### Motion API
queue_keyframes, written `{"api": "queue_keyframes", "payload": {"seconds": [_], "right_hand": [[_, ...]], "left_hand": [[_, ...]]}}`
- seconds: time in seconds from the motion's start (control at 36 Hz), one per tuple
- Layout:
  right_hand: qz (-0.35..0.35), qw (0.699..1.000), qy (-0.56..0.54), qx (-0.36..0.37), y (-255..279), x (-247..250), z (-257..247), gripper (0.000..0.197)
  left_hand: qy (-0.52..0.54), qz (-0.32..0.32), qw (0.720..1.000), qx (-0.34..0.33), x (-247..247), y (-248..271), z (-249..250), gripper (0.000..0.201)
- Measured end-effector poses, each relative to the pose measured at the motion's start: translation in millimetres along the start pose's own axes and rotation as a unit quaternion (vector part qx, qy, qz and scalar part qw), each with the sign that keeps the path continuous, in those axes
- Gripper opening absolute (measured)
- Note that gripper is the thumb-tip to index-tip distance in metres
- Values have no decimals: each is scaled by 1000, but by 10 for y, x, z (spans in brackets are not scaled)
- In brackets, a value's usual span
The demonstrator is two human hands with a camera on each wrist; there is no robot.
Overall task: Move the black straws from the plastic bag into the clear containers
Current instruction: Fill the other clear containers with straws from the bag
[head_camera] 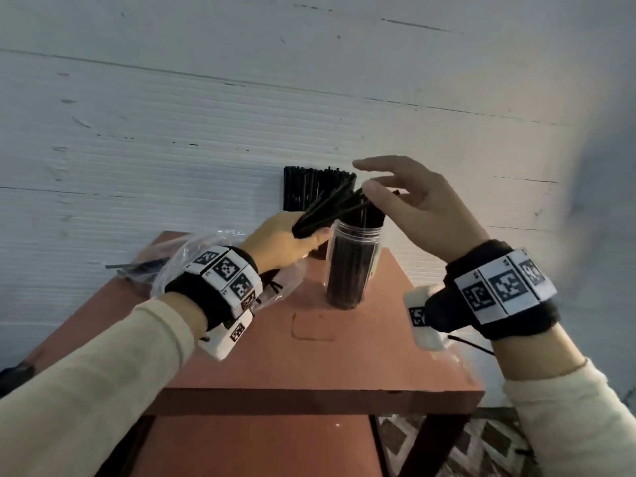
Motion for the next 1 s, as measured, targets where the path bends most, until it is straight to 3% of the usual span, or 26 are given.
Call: {"api": "queue_keyframes", "payload": {"seconds": [0.11, 0.22, 0.31, 0.39, 0.44, 0.56, 0.64, 0.72, 0.86, 1.0], "right_hand": [[94, 994, -6, 52, -142, -63, -131, 23], [136, 986, 7, 99, -240, -191, -174, 29], [97, 989, 53, 101, -263, -359, -155, 29], [-25, 989, 131, 70, -186, -560, -77, 33], [-70, 987, 134, 61, -96, -649, -35, 40], [-29, 992, 93, 75, -9, -677, -34, 49], [15, 987, 125, 96, -20, -646, -8, 48], [9, 991, 110, 74, -56, -632, 35, 59], [2, 995, 46, 88, -109, -625, 30, 71], [-6, 992, 43, 116, -58, -677, 74, 61]], "left_hand": [[67, -37, 997, 9, -77, -5, 186, 39], [171, -45, 984, 32, -213, 53, 264, 30], [214, -43, 975, 50, -330, 125, 262, 21], [241, -44, 965, 91, -421, 172, 167, 25], [239, -44, 963, 113, -448, 213, 117, 31], [279, -25, 949, 147, -448, 239, 90, 12], [274, -5, 951, 141, -397, 230, 142, 15], [284, 17, 950, 128, -348, 180, 207, 8], [318, 12, 941, 113, -290, 132, 292, 53], [279, -64, 947, 144, -351, 201, 187, 47]]}}
Point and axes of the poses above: each hand's wrist, its own y-axis away from the middle knuckle, its own x-axis out of the back of the hand, z = x × y, the point moved 3 cm from there along -y, towards the middle knuckle, and after that the axes turned 13 degrees about z, right-handed, at the moved point
